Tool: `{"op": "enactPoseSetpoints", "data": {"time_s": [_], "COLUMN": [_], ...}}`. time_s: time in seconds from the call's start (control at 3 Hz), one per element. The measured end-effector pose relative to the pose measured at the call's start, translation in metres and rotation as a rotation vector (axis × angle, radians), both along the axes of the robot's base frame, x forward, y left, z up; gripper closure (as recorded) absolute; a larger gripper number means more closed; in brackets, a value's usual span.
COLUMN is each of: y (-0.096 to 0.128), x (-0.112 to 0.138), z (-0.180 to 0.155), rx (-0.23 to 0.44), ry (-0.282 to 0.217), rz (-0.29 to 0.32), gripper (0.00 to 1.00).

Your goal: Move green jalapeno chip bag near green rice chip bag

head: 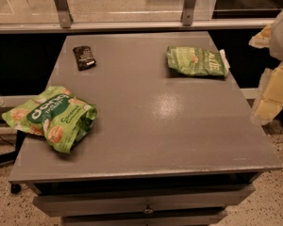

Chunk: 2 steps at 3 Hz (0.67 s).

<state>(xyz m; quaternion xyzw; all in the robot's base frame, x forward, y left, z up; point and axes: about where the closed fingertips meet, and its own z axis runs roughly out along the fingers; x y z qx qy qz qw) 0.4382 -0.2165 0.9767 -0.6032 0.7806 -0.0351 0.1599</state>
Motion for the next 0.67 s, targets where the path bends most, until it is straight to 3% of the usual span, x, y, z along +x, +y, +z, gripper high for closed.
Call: {"op": "enactPoseSetpoints", "data": {"time_s": [0.33,0.67], "y": [0.0,0.003], "x": [0.0,0.018], "z": [0.0,-0.005], "rx": [0.0,0.026], "ry": [0.0,-0.056], "rz": [0.0,0.004], "gripper": [0.0,0.0]}}
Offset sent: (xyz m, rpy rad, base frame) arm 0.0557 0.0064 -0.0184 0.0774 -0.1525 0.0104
